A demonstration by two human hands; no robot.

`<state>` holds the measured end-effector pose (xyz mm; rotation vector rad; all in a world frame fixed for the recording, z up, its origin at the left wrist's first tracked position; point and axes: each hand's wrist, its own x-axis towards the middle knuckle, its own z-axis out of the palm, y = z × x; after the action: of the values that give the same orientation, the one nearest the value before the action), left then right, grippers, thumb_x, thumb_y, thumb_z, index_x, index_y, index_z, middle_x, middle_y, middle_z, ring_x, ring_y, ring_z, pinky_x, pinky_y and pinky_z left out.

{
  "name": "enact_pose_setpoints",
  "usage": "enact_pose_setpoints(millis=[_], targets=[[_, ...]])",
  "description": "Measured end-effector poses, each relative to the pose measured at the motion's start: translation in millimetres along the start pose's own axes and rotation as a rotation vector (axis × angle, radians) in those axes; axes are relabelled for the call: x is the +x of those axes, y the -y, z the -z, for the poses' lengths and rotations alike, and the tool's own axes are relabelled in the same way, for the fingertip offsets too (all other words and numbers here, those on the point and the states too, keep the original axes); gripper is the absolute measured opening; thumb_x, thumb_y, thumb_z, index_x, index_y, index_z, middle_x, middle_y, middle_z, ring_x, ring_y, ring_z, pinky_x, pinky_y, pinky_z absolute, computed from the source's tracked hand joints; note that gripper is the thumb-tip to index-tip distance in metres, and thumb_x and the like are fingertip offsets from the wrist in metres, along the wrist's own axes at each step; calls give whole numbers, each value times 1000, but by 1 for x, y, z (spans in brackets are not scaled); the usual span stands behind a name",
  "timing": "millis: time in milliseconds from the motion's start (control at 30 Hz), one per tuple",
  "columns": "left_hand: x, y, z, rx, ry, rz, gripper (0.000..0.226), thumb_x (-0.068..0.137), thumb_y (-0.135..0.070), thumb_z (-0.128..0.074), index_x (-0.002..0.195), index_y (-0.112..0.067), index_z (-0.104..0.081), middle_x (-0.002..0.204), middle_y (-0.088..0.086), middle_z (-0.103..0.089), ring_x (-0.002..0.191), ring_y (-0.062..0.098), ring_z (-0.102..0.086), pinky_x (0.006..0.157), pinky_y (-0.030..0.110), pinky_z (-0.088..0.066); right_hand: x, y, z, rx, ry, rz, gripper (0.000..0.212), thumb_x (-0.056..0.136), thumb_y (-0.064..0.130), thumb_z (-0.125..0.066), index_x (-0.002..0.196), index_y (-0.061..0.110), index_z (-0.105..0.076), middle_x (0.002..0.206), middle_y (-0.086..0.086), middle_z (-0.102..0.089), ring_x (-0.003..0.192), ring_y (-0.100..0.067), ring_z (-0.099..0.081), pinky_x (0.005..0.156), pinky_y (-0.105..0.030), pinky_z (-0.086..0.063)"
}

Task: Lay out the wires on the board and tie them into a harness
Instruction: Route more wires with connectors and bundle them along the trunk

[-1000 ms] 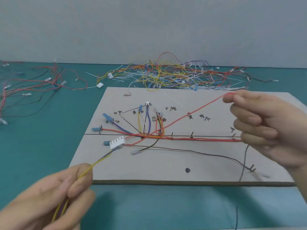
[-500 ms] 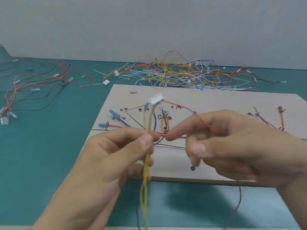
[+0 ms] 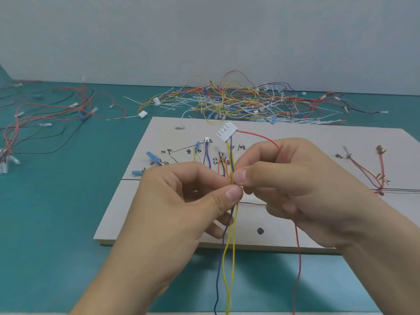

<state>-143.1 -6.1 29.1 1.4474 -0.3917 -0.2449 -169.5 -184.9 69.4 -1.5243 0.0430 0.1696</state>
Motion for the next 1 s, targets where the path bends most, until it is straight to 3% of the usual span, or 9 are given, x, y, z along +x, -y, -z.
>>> enact_pose_setpoints(millis=[167,267,400,533,667,867,1000], targets=[[-1,-4,1,-44,60,23,7,76,-18,-78,75,-11,-77,68,8,-69,57,22,-68,49,29,-54,-2,1,4,34,60,-15,4,73,7,-69,71,8,-65,47,3,-48,31,-5,-24,38,-9,-19],[-2,-4,3,-55,71,45,8,77,-19,-77,76,-11,-77,71,7,-70,58,22,-69,48,28,-54,-2,-4,9,78,73,-39,10,70,5,-73,71,10,-65,51,0,-50,31,-4,-25,39,-9,-18],[-2,-3,1,-39,56,65,8,76,-22,-76,78,-14,-78,71,4,-71,56,21,-69,52,28,-56,0,-11,12,147,98,-48,7,78,11,-65,73,14,-63,60,-2,-54,33,-4,-26,40,-10,-16],[-1,0,-2,-42,48,76,10,77,-22,-77,83,-15,-80,77,6,-75,56,21,-69,54,29,-56,1,-16,12,166,122,-25,5,83,11,-66,79,15,-65,64,2,-57,35,-4,-25,39,-12,-17],[0,1,1,-63,45,77,12,77,-21,-79,85,-13,-81,78,10,-76,55,20,-67,49,27,-53,0,-17,11,136,84,16,4,80,12,-72,82,13,-68,70,-8,-56,36,-7,-24,40,-13,-19],[2,8,-1,-219,103,89,14,74,-20,-86,81,-12,-77,71,5,-68,48,19,-61,43,24,-47,-1,-16,7,105,42,130,3,78,10,-73,77,12,-70,57,4,-58,39,-8,-25,40,-17,-14],[2,13,-6,-292,101,108,18,70,-25,-84,79,-12,-75,66,8,-63,46,21,-60,42,25,-46,-4,-15,8,-17,-4,194,3,79,10,-74,80,8,-75,61,-4,-63,40,-11,-23,41,-16,-19]])
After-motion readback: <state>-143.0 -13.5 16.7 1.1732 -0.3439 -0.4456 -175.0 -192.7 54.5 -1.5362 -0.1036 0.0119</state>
